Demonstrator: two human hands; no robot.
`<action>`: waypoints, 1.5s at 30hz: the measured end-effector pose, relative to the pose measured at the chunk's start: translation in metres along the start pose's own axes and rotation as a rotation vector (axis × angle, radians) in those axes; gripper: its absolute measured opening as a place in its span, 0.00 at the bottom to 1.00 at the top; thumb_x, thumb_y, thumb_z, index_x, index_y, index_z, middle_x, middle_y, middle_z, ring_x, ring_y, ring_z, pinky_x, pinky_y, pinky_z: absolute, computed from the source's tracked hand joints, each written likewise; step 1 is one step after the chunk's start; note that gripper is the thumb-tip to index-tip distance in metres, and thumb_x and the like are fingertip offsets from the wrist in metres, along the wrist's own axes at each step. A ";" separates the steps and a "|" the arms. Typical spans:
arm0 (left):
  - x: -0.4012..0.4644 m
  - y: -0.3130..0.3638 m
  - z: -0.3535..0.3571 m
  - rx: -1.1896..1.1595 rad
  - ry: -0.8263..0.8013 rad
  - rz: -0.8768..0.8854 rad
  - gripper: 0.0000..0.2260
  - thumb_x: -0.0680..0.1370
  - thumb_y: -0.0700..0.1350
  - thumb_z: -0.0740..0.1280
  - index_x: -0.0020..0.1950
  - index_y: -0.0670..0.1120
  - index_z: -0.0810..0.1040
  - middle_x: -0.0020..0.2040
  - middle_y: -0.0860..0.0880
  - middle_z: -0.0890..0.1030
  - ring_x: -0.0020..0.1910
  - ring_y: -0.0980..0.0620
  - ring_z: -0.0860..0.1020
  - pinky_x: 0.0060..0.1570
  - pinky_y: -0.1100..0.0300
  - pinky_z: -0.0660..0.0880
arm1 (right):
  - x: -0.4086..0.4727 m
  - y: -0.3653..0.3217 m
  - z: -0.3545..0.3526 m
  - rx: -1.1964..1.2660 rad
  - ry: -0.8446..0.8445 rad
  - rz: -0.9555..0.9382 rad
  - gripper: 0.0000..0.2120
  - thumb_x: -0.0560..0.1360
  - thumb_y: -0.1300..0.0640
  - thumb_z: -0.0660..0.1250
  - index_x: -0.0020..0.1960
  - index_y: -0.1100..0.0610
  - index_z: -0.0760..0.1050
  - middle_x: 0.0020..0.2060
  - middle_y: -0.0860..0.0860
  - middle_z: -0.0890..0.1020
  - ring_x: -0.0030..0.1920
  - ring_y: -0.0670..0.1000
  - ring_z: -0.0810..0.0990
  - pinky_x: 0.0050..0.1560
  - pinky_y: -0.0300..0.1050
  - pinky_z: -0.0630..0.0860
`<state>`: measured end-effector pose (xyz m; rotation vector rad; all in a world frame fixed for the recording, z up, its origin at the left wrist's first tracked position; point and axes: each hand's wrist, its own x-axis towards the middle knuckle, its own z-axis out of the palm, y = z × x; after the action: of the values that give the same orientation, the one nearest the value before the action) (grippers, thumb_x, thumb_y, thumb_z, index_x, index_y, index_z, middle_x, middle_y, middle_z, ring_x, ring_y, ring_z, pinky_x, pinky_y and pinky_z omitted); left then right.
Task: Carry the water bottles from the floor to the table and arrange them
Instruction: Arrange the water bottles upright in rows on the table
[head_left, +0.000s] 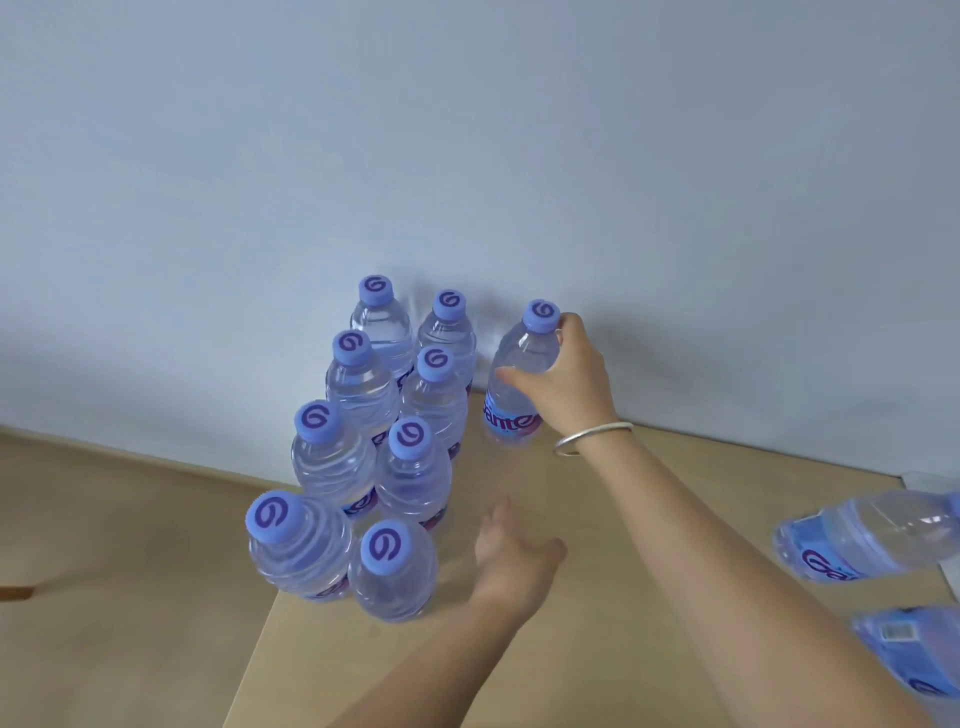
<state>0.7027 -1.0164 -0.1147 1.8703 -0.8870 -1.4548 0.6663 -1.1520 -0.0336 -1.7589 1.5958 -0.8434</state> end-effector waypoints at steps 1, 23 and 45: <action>0.003 -0.001 0.001 0.026 0.011 -0.004 0.38 0.72 0.45 0.68 0.76 0.46 0.50 0.75 0.49 0.57 0.73 0.51 0.58 0.61 0.63 0.65 | 0.004 0.001 0.004 0.006 -0.005 0.000 0.24 0.63 0.54 0.76 0.53 0.53 0.67 0.47 0.46 0.74 0.51 0.54 0.76 0.47 0.45 0.71; 0.008 -0.005 -0.007 0.170 0.050 -0.008 0.33 0.74 0.45 0.66 0.75 0.46 0.53 0.74 0.51 0.54 0.74 0.52 0.53 0.69 0.60 0.58 | 0.015 0.022 0.031 -0.007 -0.006 -0.117 0.29 0.64 0.55 0.76 0.60 0.58 0.68 0.56 0.54 0.70 0.54 0.56 0.75 0.49 0.46 0.72; -0.014 0.012 0.014 0.386 -0.049 0.194 0.32 0.74 0.46 0.66 0.75 0.43 0.56 0.73 0.46 0.58 0.73 0.47 0.57 0.64 0.59 0.63 | -0.072 0.107 -0.153 -0.029 0.886 0.076 0.23 0.68 0.64 0.68 0.62 0.68 0.68 0.59 0.63 0.71 0.62 0.62 0.69 0.58 0.37 0.58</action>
<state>0.6846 -1.0137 -0.1002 1.9548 -1.4130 -1.2822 0.4752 -1.0929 -0.0289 -1.3810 2.1844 -1.7147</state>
